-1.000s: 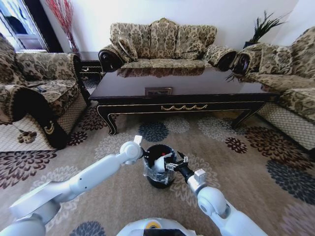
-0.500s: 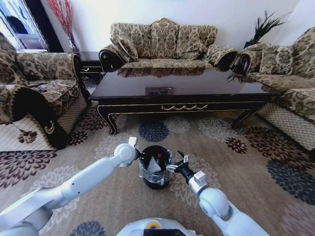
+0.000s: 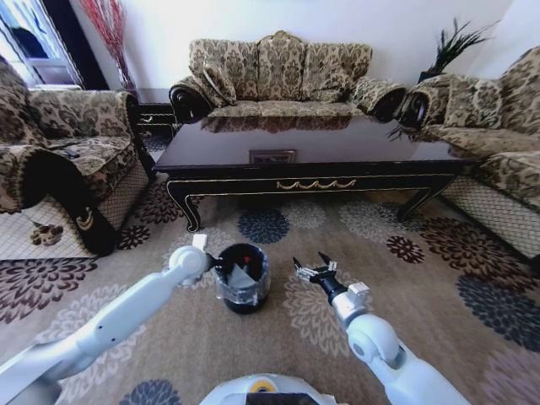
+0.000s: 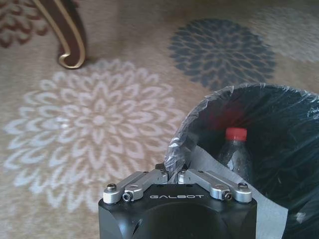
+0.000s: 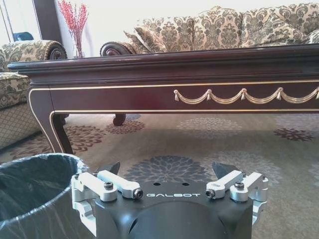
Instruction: Move to the front of the table and pick up the trash from the floor, then place it into the trash bin.
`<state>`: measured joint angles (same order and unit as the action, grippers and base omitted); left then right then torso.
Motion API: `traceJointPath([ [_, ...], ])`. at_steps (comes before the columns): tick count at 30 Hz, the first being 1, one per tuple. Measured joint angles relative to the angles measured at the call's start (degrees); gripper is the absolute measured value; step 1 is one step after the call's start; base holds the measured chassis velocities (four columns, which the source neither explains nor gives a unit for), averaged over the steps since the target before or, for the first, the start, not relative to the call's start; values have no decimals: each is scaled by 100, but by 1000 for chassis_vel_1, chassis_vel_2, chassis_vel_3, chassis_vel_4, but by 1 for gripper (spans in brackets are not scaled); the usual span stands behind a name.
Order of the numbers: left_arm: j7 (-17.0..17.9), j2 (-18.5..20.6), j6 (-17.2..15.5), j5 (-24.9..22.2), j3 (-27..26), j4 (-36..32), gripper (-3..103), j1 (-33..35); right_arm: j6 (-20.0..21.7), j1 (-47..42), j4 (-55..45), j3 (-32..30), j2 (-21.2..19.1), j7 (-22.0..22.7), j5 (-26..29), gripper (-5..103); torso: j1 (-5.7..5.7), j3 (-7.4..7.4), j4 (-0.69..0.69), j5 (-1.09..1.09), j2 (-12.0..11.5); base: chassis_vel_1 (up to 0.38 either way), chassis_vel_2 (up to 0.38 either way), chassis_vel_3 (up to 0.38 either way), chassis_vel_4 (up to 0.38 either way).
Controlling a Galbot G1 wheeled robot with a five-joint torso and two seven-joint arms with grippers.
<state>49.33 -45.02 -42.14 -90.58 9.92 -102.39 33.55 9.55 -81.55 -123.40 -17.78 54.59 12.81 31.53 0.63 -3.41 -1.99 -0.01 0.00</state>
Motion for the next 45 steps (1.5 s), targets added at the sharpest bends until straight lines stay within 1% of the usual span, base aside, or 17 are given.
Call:
traceJointPath([
  [2, -3, -20, 0, 60, -243, 75, 4, 140, -1, -27, -9, 11, -11, -14, -32, 100, 0, 0, 2, 0, 0, 0, 0, 0, 0],
  [6, -16, -14, 0, 102, -377, 151, 4, 246, -8, -115, -18, -3, -16, -23, -91, 100, 0, 0, 0, 0, 0, 0, 0, 0, 0],
  [21, -18, -95, 0, 254, -393, 364, 4, 382, -58, -326, -55, -98, -16, -62, -227, 100, 0, 0, 0, 0, 0, 0, 0, 0, 0],
  [22, -12, -99, 0, 255, -392, 368, 2, 389, -59, -326, -55, -98, -15, -64, -231, 100, 0, 0, 1, 0, 0, 0, 0, 0, 0],
  [24, 16, -121, 2, 254, -409, 368, 12, 425, -65, -326, -50, -98, -11, -67, -242, 100, 0, 1, 0, 2, 0, 0, 0, 0, 0],
  [26, 37, -130, 2, 254, -434, 364, 12, 456, -65, -326, -47, -96, -10, -67, -243, 100, 0, 0, 1, 2, 0, 0, 0, 0, 0],
  [28, 66, -130, 2, 258, -496, 308, 23, 530, -66, -329, -43, -87, -10, -69, -247, 100, 0, 0, 1, 1, 0, 0, 0, 0, 0],
  [29, 66, -130, 2, 258, -496, 308, 23, 530, -66, -329, -43, -87, -10, -69, -247, 100, 0, 0, 1, 1, 0, 0, 0, 0, 0],
  [33, 126, -21, 2, 235, -604, 88, 45, 604, -63, -295, -34, -62, -17, -69, -247, 100, 0, 0, 1, 1, 0, 0, 0, 0, 0],
  [34, 126, -21, 2, 235, -604, 88, 45, 604, -63, -295, -34, -62, -17, -69, -247, 100, 0, 0, 1, 1, 0, 0, 0, 0, 0],
  [36, 177, 52, 2, 143, -682, -89, 55, 613, -52, -277, -33, -48, -20, -69, -247, 100, 0, 0, 1, 1, 0, 0, 0, 0, 0],
  [38, 184, 69, 2, 129, -698, -125, 55, 615, -50, -275, -33, -44, -20, -69, -247, 100, 0, 0, 1, 1, 0, 0, 0, 0, 0],
  [42, 193, 240, 2, 107, -856, -364, 77, 687, -40, -300, -44, -38, -9, -68, -278, 100, 0, 0, 1, 1, 0, 0, 0, 0, 0],
  [44, 189, 271, 2, 122, -902, -426, 77, 727, -40, -313, -55, -45, -5, -68, -284, 100, 0, 0, 1, 1, 0, 0, 0, 0, 0],
  [45, 154, 330, 2, 195, -978, -563, 88, 806, -40, -342, -79, -80, 10, -68, -293, 100, 0, -1, 1, 0, 0, 0, 0, 0, 0],
])
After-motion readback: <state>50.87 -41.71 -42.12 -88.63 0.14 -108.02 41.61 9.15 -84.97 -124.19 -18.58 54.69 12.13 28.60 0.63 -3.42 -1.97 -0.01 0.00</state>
